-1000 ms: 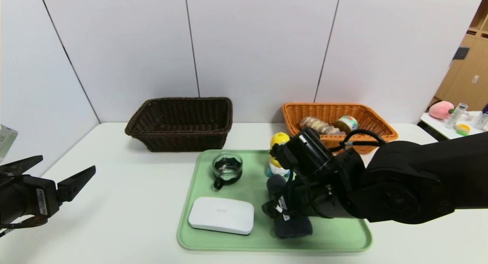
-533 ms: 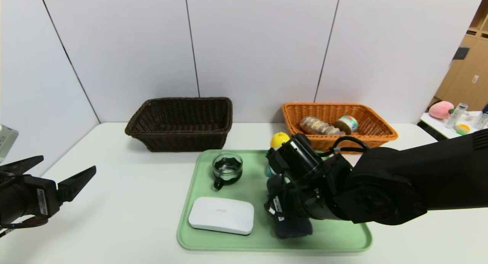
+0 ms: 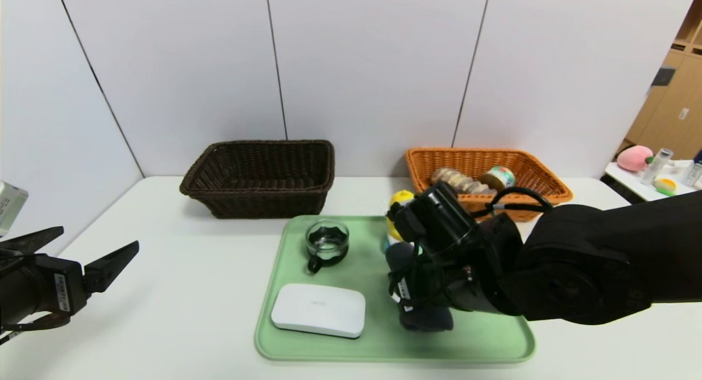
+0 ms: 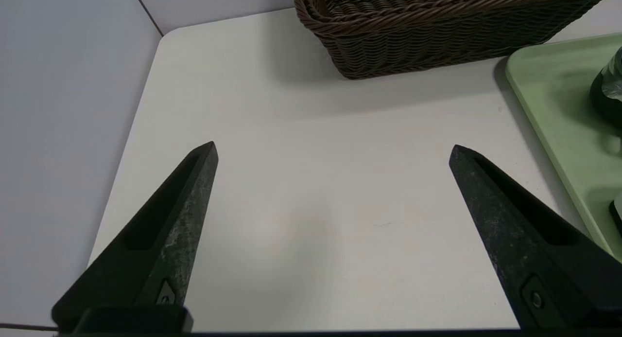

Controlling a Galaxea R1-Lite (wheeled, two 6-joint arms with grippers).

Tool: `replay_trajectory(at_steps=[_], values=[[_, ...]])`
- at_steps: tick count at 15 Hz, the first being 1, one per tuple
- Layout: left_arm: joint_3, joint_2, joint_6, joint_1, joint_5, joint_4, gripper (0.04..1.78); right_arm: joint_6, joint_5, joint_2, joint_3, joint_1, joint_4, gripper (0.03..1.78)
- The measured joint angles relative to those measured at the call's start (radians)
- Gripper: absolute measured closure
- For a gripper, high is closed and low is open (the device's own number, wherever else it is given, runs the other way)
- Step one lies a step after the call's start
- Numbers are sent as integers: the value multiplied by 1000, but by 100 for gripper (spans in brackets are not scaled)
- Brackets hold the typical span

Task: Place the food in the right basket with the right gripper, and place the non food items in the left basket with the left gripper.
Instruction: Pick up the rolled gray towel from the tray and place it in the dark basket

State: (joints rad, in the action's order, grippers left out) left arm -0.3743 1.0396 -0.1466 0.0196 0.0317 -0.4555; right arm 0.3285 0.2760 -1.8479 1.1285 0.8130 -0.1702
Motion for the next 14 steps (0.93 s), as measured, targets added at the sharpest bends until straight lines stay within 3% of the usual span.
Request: replay_trajectory(at_steps=[4,7,10,14], values=[[0,-1,0,0,-1,-6,13,-83,0,117,22,14,33,155],[2,-7,4,0,-3,-7,13,-178,-8,150,33,23,190,155],[8,-22,3,1,-1,0,13,-249,-11,104,103,21,311,155],[8,-30,-5,1,-1,0,13,-301,1,-28,273,7,329,155]])
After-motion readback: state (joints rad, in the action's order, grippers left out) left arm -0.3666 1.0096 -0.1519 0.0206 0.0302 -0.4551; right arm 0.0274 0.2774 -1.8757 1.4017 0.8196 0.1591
